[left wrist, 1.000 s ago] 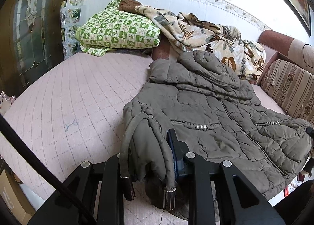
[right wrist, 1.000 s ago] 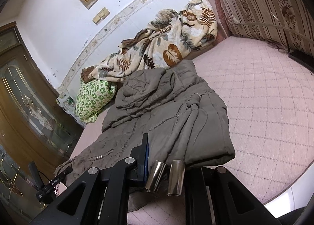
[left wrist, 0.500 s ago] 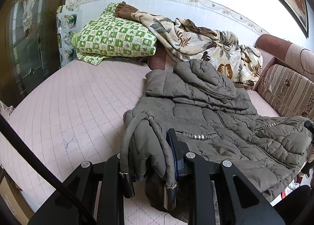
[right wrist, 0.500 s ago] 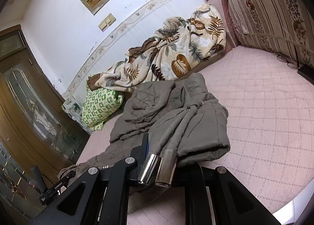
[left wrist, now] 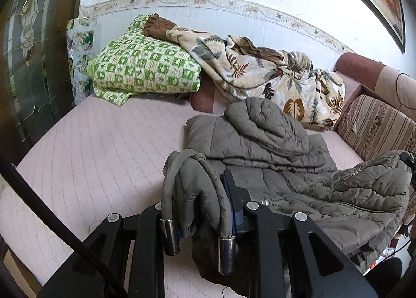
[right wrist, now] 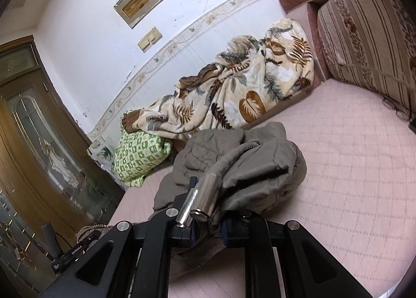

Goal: Fold large clothes

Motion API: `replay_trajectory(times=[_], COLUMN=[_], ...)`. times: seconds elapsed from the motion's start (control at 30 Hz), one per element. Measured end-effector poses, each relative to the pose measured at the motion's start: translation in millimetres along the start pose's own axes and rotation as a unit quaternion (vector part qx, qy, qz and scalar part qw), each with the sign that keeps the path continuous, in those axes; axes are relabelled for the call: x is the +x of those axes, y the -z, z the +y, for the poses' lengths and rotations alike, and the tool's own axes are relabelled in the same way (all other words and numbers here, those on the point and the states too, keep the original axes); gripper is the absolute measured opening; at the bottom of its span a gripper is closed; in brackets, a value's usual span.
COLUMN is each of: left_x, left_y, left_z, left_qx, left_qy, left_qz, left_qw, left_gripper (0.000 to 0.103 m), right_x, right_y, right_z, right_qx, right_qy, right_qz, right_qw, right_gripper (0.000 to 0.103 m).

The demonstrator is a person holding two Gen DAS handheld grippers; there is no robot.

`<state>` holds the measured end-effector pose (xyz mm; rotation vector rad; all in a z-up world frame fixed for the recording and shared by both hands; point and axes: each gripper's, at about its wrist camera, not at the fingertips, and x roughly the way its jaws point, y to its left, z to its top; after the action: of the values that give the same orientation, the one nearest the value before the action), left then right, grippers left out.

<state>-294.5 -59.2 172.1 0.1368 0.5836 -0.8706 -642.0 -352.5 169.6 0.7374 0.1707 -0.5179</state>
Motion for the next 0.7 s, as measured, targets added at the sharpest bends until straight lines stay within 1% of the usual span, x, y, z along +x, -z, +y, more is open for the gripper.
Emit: replay_trajectory(times=[0.13, 0.33, 0.47, 0.7], left_x=[8, 31, 56, 102], left_y=[-24, -68, -98, -139], left_z=[0, -2, -4, -6], left_qx=[-0.001, -0.004, -0.006, -0.020], left_qy=[0.006, 0.015, 0.016, 0.017], left_qz=[-0.004, -0.004, 0.000, 0.006], left_qw=[1.0000, 0.9999, 0.9998, 0.9996], left_gripper=[0.024, 0.024, 0.024, 0.024], right_x=[11, 34, 55, 104], right_y=[-18, -47, -69, -108], right_z=[3, 12, 16, 19], right_qx=[0.001, -0.007, -0.011, -0.013], right_qy=[-0.003, -0.003, -0.002, 0.004], right_qz=[-0.006, -0.017, -0.021, -0.025], right_qw=[1.000, 1.000, 1.000, 1.000], right_gripper=[0.015, 0.015, 0.015, 0.015])
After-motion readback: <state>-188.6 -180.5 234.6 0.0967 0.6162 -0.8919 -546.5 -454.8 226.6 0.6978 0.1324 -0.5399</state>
